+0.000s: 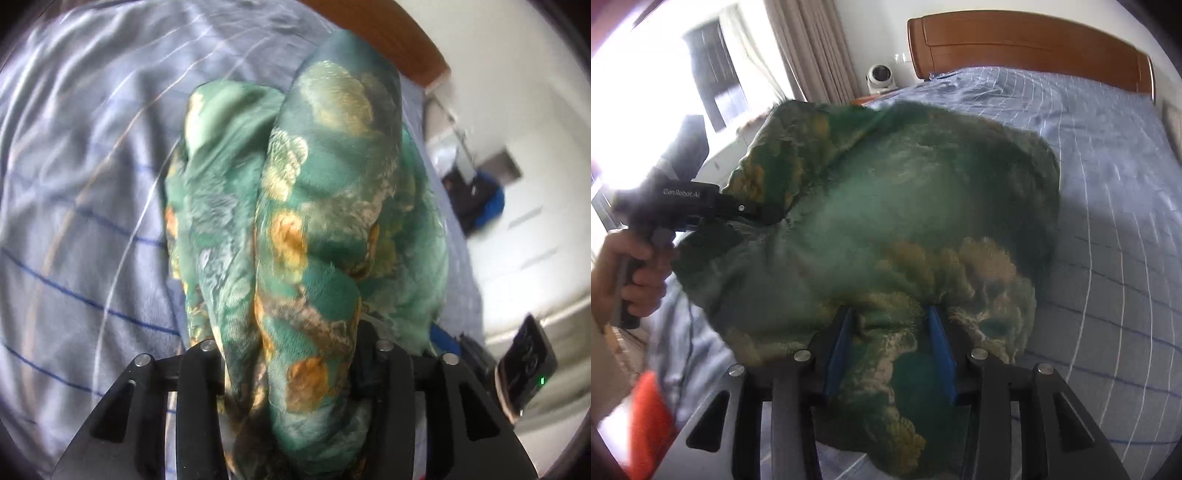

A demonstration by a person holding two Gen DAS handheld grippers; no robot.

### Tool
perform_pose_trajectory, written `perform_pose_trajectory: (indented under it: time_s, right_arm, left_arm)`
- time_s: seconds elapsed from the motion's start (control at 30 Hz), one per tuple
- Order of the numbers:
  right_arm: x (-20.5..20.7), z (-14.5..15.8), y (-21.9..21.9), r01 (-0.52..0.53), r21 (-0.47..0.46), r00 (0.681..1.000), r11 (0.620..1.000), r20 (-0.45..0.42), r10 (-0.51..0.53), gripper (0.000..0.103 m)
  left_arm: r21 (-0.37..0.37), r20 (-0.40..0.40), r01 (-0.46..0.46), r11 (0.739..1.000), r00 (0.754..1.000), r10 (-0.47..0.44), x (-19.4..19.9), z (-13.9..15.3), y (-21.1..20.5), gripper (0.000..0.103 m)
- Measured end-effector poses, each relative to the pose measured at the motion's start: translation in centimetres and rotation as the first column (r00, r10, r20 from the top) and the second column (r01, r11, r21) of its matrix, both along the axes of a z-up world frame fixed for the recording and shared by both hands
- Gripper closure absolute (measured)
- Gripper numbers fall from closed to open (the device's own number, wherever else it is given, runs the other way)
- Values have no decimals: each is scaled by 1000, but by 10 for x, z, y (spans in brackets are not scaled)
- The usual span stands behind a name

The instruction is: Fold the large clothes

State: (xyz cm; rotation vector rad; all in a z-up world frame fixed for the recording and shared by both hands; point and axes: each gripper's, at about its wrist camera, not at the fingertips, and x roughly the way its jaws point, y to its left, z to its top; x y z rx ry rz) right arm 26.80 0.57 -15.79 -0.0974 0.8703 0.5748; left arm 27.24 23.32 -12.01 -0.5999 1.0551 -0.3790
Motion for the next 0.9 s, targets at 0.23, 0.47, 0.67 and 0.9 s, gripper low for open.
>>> perform_pose_trajectory:
  time_s: [0.23, 0.47, 0.67, 0.9]
  right_arm:
    - [-10, 16, -5, -19, -17, 999, 1000, 40, 20, 56]
    - [-49, 61, -12, -7, 67, 993, 998, 116, -1, 52]
    - [-45, 1, 30, -87, -92, 996, 992, 5, 88, 51]
    - [-36, 24, 19, -43, 29, 999, 999, -21, 44, 48]
  left_arm:
    - [-103, 19, -27, 994, 999, 29, -24, 19, 22, 27]
    - [25, 80, 21, 999, 997, -23, -50, 40, 26, 38]
    - [125, 28, -25, 992, 999, 21, -46, 8, 14, 43]
    - [109, 18, -50, 993, 999, 49, -46, 31, 31, 24]
